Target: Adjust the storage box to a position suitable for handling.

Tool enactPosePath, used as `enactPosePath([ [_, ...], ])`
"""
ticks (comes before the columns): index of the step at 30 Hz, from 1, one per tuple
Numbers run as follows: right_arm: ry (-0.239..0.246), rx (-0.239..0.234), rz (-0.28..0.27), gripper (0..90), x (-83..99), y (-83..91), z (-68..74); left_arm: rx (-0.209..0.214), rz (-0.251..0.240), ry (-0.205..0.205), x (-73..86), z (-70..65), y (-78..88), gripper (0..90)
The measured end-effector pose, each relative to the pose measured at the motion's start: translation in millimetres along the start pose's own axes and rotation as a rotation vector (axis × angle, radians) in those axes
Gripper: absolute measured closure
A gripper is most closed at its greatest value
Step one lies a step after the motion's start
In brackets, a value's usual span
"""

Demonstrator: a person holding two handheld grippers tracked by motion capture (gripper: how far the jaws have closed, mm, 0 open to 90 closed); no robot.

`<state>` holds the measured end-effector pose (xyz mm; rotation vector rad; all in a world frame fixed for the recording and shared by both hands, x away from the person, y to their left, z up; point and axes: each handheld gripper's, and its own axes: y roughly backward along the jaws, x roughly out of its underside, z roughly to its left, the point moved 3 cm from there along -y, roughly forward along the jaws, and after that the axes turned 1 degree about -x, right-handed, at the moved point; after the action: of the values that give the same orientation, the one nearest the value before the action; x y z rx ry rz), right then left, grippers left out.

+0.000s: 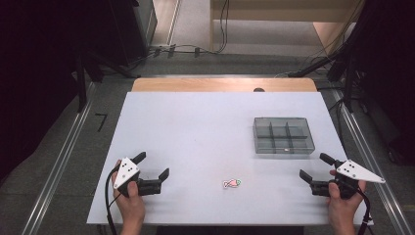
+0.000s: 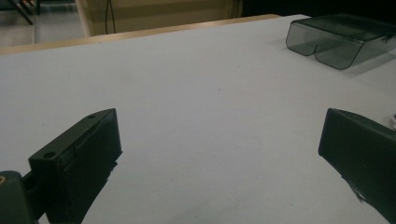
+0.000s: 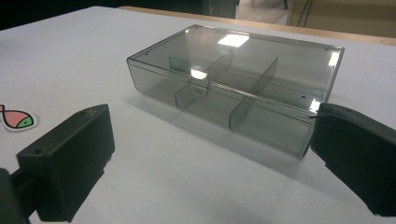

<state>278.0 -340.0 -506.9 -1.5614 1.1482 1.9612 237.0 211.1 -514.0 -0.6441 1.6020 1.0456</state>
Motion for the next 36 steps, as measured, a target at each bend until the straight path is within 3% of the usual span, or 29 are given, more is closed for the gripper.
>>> enactPosePath([
  [13,0.027,0.005,0.010,0.0,-2.7,-2.5,5.1,0.008,0.001,0.004,0.5,-0.2,-0.1,0.0],
  [23,0.015,-0.014,0.008,0.0,-6.1,-4.2,9.6,0.002,0.000,0.005,0.8,0.0,-0.2,0.0],
  [36,0.019,-0.046,-0.027,0.0,-31.4,-7.5,15.2,-0.005,0.004,0.004,0.9,-0.2,-1.5,0.0],
])
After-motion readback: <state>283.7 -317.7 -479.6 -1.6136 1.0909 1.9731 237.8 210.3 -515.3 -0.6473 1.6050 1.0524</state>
